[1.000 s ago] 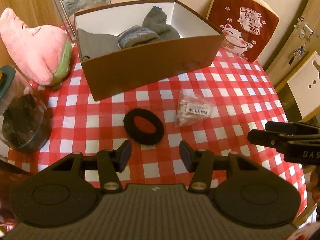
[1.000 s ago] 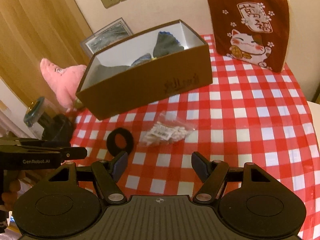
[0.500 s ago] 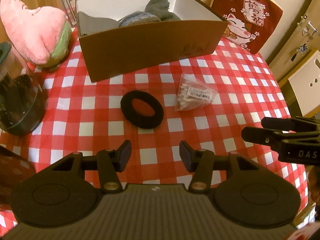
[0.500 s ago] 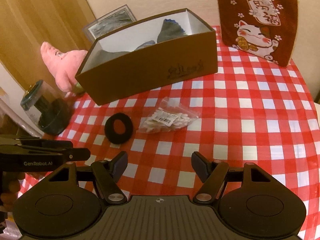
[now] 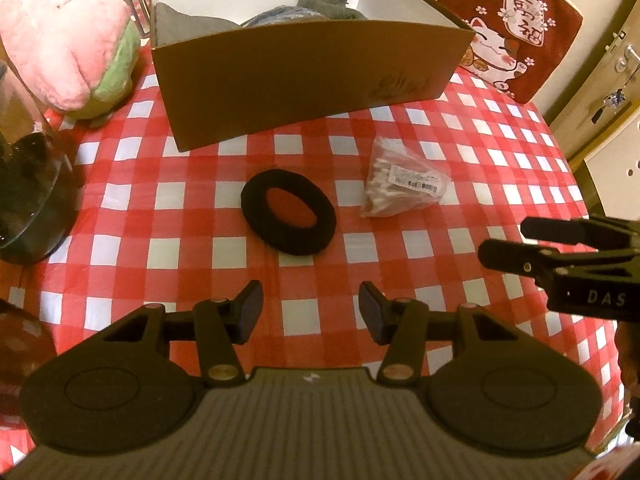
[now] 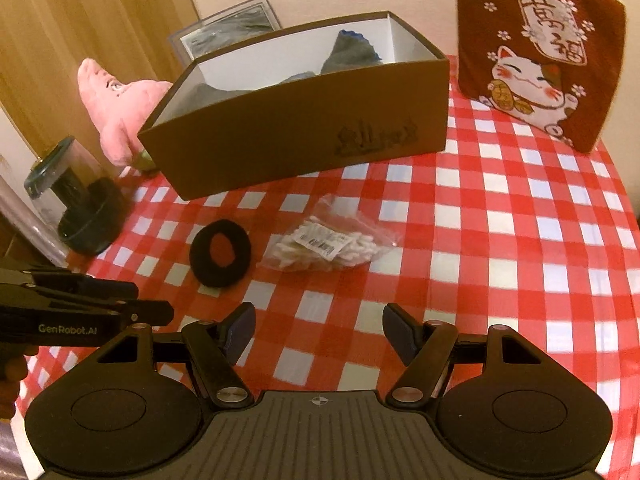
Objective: Organize soft objects
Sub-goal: 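Move the right tool to the cotton swab bag while the left approaches the black foam ring, then grasp the cotton swab bag with the right gripper while the left grasps the black foam ring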
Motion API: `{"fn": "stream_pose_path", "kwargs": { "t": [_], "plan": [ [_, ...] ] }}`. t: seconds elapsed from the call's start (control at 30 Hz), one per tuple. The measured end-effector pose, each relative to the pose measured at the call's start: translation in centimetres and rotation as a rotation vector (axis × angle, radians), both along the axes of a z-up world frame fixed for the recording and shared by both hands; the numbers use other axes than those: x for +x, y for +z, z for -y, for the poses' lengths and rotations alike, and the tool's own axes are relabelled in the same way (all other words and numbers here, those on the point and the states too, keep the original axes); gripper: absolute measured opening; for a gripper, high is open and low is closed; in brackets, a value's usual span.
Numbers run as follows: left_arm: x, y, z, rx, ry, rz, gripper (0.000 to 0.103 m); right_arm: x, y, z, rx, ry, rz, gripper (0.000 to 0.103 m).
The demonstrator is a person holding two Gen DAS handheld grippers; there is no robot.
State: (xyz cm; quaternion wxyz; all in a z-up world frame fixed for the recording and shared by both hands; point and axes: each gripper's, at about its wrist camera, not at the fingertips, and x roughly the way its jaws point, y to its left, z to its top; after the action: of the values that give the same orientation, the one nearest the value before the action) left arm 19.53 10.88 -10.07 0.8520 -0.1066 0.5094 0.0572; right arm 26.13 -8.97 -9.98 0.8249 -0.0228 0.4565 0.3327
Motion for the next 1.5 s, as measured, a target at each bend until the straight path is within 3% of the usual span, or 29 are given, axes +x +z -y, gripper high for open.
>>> {"fn": "stream_pose_path", "kwargs": {
  "t": [0.33, 0.77, 0.97, 1.07, 1.13, 1.23, 1.37, 1.5],
  "plan": [
    [1.9, -2.3, -0.5, 0.008, 0.008, -0.026, 0.05, 2.5, -2.4, -2.0, -0.106, 0.118, 0.089, 0.07],
    [3.6, -4.6, -1.4, -0.012, 0.03, -0.054, 0.05, 5.3, -4.8, -5.8, -0.154, 0.351, 0.191, 0.07],
    [3.9, -4.9, -1.8, -0.011, 0.04, -0.049, 0.05, 6.3, -5.9, -7.3, -0.17, 0.392, 0.196, 0.07],
    [4.1, -4.9, -1.8, -0.011, 0.043, -0.045, 0.05, 6.9, -6.2, -7.4, -0.168, 0.374, 0.172, 0.07],
    [4.2, -4.9, -1.9, -0.011, 0.045, -0.039, 0.05, 7.1, -6.3, -7.2, -0.156, 0.344, 0.154, 0.056],
    [4.6, -5.0, -1.8, -0.013, 0.048, -0.039, 0.051, 7.4, -6.2, -6.5, -0.132, 0.266, 0.117, 0.047],
    [5.1, -5.1, -1.5, -0.023, 0.046, -0.031, 0.052, 7.6, -5.9, -5.2, -0.12, 0.146, 0.081, 0.044],
    [5.7, -5.3, -1.1, -0.021, 0.047, -0.023, 0.06, 7.4, -5.8, -3.4, -0.12, -0.002, 0.048, 0.044]
  ]
}}
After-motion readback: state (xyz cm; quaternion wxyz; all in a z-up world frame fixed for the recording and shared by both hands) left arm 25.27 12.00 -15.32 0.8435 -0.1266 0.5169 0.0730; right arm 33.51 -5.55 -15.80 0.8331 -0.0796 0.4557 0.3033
